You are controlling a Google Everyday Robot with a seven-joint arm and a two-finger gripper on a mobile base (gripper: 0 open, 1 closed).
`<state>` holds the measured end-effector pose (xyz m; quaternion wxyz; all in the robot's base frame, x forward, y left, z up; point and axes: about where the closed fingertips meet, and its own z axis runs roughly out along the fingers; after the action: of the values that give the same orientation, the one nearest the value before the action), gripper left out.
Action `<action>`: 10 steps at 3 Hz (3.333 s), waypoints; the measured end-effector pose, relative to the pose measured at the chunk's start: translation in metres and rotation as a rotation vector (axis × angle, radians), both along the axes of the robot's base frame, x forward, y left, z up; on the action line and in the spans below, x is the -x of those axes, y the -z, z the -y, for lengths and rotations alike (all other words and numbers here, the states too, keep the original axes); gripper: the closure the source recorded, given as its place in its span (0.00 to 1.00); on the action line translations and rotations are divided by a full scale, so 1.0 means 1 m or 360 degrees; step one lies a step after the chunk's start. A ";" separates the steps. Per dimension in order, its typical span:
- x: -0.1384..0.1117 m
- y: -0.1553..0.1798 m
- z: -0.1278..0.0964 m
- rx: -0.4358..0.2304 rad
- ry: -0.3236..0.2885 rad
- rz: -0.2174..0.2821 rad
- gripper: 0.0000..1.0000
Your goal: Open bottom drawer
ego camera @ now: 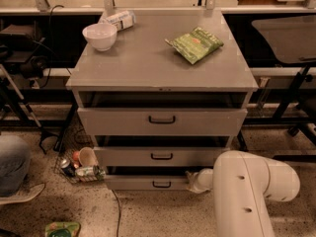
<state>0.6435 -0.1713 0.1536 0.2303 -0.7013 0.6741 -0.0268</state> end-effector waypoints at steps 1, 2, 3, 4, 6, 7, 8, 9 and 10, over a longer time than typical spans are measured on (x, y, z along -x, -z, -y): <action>0.000 -0.001 0.000 0.0000 0.0000 0.0000 1.00; 0.000 -0.002 0.000 0.0000 0.0000 0.0000 1.00; 0.000 -0.002 0.000 0.0000 0.0001 0.0000 1.00; 0.001 -0.002 0.000 0.0000 0.0001 0.0000 1.00; 0.001 -0.002 0.000 0.0000 0.0001 0.0000 0.90; 0.001 -0.002 0.000 0.0000 0.0001 0.0000 0.66; 0.001 -0.002 0.000 -0.0001 0.0000 -0.0001 0.35; 0.001 -0.003 0.000 -0.0001 0.0000 -0.0001 0.13; 0.002 -0.001 -0.002 -0.0002 -0.0002 -0.0005 0.00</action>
Offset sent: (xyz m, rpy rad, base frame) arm -0.2208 -0.0210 -0.0945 0.0967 -0.0473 -0.2378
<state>0.6415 -0.1698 0.1547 0.2297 -0.7017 0.6740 -0.0253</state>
